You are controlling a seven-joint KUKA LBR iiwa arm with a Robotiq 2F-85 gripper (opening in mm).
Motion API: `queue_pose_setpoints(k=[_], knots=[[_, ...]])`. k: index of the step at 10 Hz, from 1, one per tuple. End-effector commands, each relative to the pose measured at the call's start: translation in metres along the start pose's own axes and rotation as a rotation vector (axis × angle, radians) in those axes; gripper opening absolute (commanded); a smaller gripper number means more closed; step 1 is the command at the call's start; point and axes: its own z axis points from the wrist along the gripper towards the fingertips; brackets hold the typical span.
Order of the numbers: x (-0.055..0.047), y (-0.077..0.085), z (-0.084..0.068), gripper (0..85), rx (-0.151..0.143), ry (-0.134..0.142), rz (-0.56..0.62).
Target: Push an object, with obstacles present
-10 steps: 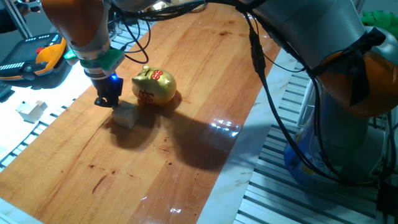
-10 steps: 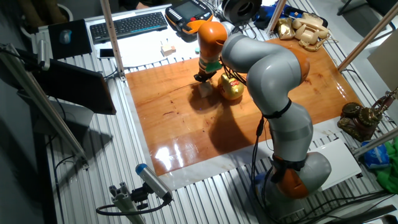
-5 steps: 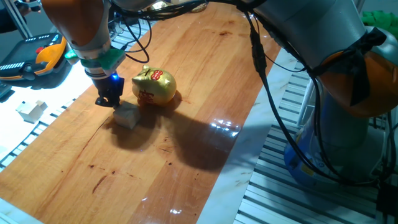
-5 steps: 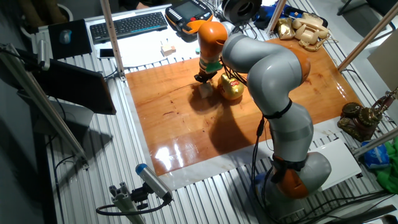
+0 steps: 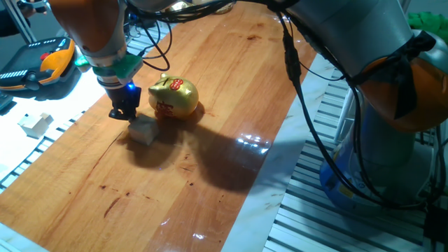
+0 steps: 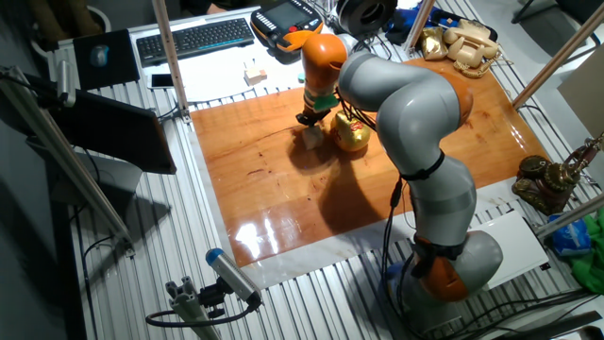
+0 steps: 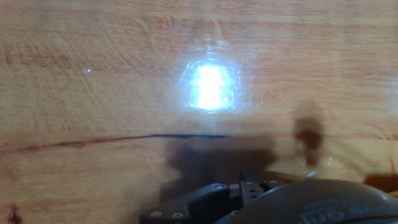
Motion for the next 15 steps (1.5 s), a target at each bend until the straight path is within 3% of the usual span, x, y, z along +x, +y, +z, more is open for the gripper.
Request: queue_pose_setpoints(k=[1, 4, 7, 8, 10, 15], knots=[[-0.0004, 0.0, 0.0004, 0.0, -0.002, 0.0, 0.006], [-0.0005, 0.0001, 0.0005, 0.0, 0.004, -0.004, 0.023], [-0.0005, 0.0001, 0.0005, 0.0, -0.018, -0.008, 0.079], [-0.0005, 0.0001, 0.0005, 0.0, -0.039, -0.015, 0.134], [-0.0005, 0.0001, 0.0005, 0.0, -0.002, -0.005, 0.178], [0.0012, 0.0033, 0.0002, 0.0, -0.002, 0.009, 0.155]])
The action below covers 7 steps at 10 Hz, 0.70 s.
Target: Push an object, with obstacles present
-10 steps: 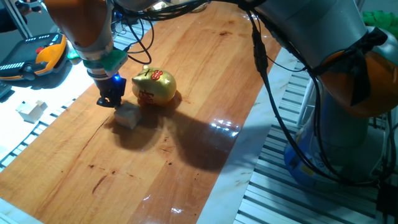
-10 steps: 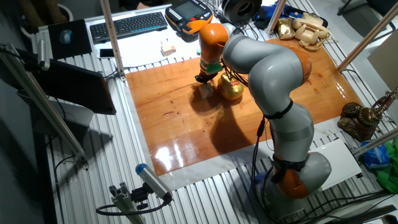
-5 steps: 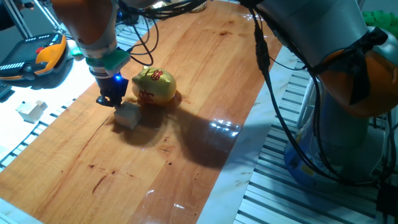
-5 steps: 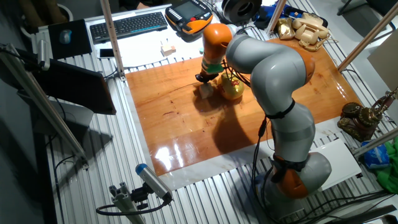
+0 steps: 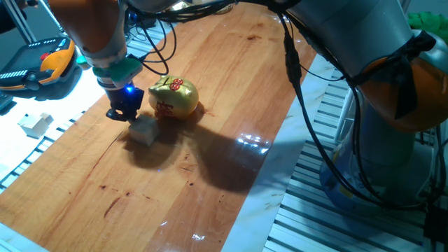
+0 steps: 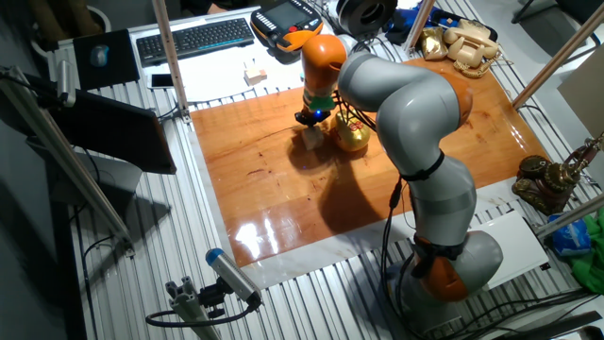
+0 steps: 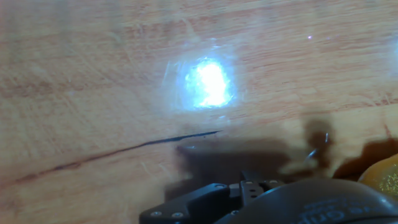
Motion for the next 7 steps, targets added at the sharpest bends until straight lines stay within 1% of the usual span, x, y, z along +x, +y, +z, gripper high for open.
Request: queue_pose_setpoints(k=[1, 4, 7], knots=[[0.0008, 0.0007, 0.0003, 0.0, -0.004, 0.001, -0.007], [0.0073, 0.0057, 0.0011, 0.0, 0.002, 0.0, -0.016], [0.0093, 0.0034, 0.0, 0.0, 0.014, -0.002, -0.03]])
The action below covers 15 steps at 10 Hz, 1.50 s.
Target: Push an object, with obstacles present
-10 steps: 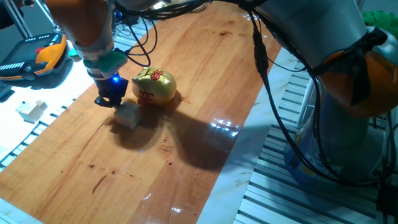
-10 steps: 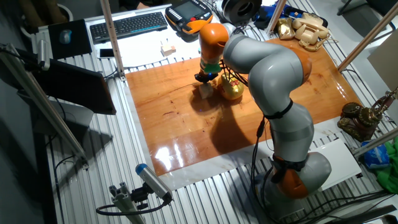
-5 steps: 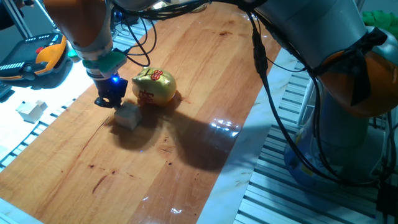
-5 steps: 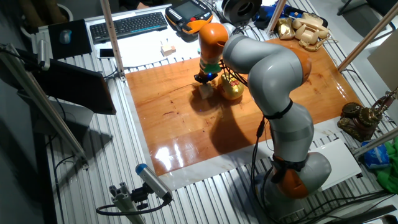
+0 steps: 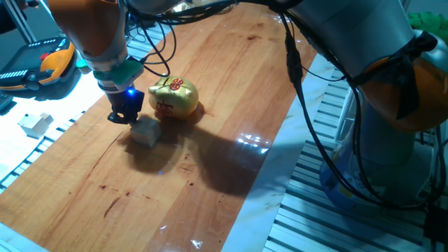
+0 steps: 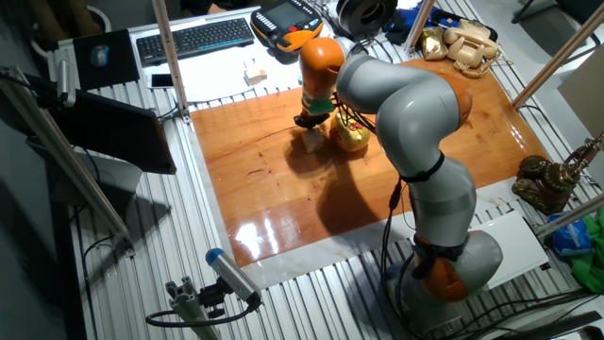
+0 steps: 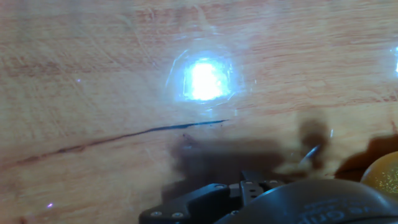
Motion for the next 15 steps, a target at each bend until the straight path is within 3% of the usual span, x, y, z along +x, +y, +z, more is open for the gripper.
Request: queue_pose_setpoints(k=[1, 2, 8, 15], knots=[[0.001, -0.003, -0.001, 0.0, -0.006, -0.001, -0.004], [-0.001, -0.003, -0.006, 0.0, -0.023, 0.004, -0.005], [-0.011, -0.008, -0.041, 0.0, -0.022, 0.007, -0.022], [-0.003, -0.027, -0.07, 0.0, -0.009, -0.014, -0.074]])
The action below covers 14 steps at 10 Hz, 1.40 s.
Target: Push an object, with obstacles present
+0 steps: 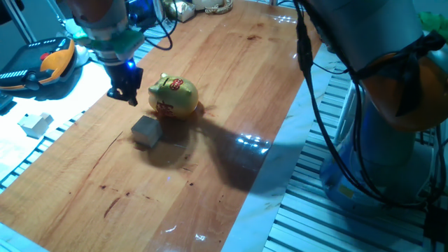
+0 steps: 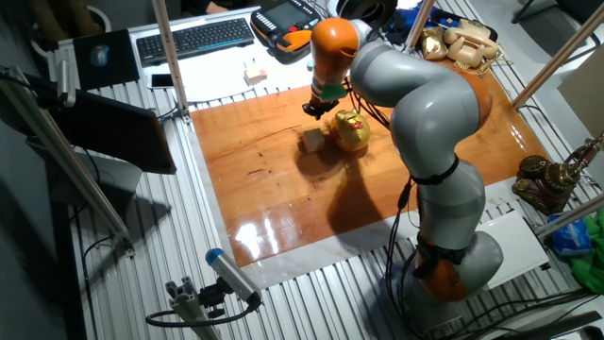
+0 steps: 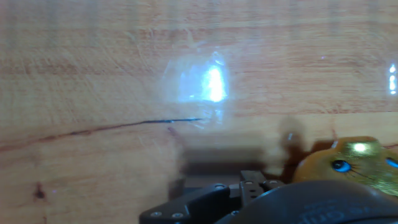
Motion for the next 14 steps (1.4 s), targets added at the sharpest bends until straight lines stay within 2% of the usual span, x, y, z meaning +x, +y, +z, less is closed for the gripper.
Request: queue_pose_setpoints(k=[1, 2, 3, 4, 6, 7, 11, 14], knots=[[0.0022, -0.0002, -0.0016, 0.0, 0.0, -0.004, 0.002], [0.0048, 0.0002, -0.003, 0.0, -0.033, -0.002, 0.019], [0.0056, 0.001, -0.003, 0.0, -0.055, 0.0, 0.031], [0.0038, -0.0001, -0.0026, 0.0, -0.064, -0.003, 0.039], [-0.0027, -0.0081, -0.0025, 0.0, -0.067, -0.003, 0.031], [-0.0033, -0.0086, -0.0023, 0.0, -0.059, -0.008, 0.034], [0.0008, -0.0076, -0.0043, 0.0, -0.033, -0.007, 0.024], [0.0, -0.0064, -0.0034, 0.0, -0.027, -0.007, 0.023]])
